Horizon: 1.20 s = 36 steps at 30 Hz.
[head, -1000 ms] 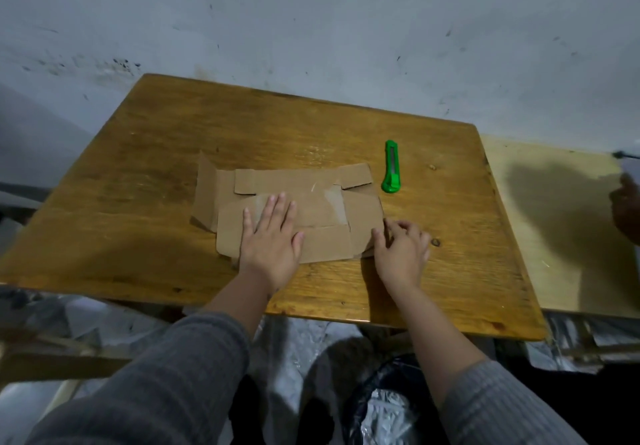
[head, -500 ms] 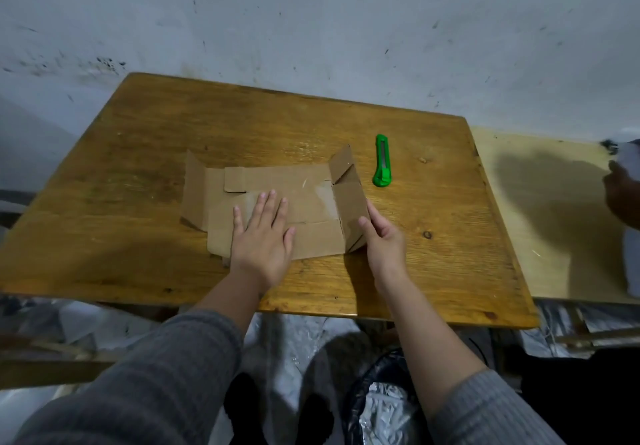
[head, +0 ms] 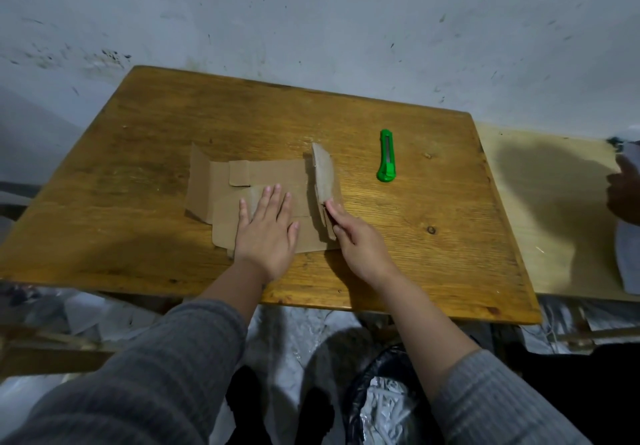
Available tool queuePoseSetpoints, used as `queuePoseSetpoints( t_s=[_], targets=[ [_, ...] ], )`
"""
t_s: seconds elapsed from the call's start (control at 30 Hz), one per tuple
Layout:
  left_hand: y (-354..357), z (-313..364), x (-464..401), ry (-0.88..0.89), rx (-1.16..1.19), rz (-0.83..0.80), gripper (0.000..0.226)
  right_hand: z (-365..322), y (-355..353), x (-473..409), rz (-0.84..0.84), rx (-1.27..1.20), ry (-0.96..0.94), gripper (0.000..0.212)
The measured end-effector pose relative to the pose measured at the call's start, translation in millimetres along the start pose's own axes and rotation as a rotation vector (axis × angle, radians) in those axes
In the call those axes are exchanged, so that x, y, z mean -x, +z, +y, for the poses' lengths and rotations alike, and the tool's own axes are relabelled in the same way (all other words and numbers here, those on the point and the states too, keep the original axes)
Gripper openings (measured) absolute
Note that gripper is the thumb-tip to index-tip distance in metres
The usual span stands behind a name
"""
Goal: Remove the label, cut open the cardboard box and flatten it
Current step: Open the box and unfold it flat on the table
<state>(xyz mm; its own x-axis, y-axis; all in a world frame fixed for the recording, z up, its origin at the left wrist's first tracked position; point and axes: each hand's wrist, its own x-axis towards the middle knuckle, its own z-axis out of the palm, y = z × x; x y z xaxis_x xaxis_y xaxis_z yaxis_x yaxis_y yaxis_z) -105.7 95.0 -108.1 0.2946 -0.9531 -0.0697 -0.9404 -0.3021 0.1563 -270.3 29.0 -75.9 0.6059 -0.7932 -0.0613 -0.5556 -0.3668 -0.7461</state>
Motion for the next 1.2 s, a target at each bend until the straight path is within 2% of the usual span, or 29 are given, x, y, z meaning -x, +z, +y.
queuePoseSetpoints(
  t_s=[0.37,0.6,0.67,0.73,0.8,0.9,1.0,1.1,1.2],
  targets=[
    [0.4,0.3,0.6,0.004,0.007,0.001,0.059,0.6,7.3,-2.4,-0.216,0.640,-0.066,0.057],
    [1.5,-0.7,14.0,0.003,0.034,0.014,0.058,-1.1,9.3,-2.8,-0.227,0.710,-0.066,0.058],
    [2.4,-3.2,30.8,-0.014,0.070,0.081,0.061,-0.3,8.6,-2.3,-0.225,0.695,-0.075,0.059],
    [1.0,-10.2,49.8,-0.070,0.107,0.227,0.061,1.6,8.2,-2.0,-0.210,0.671,-0.096,0.058],
    [-0.9,-20.8,63.6,-0.202,0.132,0.379,0.064,3.0,9.1,-1.5,-0.183,0.642,-0.116,0.056],
    [-7.9,-35.5,72.1,-0.445,0.262,0.456,0.078,2.3,12.0,-0.9,-0.141,0.655,-0.153,0.059],
    [-8.1,-51.5,69.0,-0.532,0.251,0.308,0.084,3.2,13.8,-0.7,-0.129,0.661,-0.197,0.060],
    [-5.9,-63.5,57.8,-0.514,0.185,0.166,0.083,7.7,15.6,-0.9,-0.109,0.619,-0.225,0.058],
    [-7.6,-69.2,44.6,-0.469,0.178,0.116,0.079,11.7,16.9,-2.2,-0.103,0.608,-0.246,0.058]
  ],
)
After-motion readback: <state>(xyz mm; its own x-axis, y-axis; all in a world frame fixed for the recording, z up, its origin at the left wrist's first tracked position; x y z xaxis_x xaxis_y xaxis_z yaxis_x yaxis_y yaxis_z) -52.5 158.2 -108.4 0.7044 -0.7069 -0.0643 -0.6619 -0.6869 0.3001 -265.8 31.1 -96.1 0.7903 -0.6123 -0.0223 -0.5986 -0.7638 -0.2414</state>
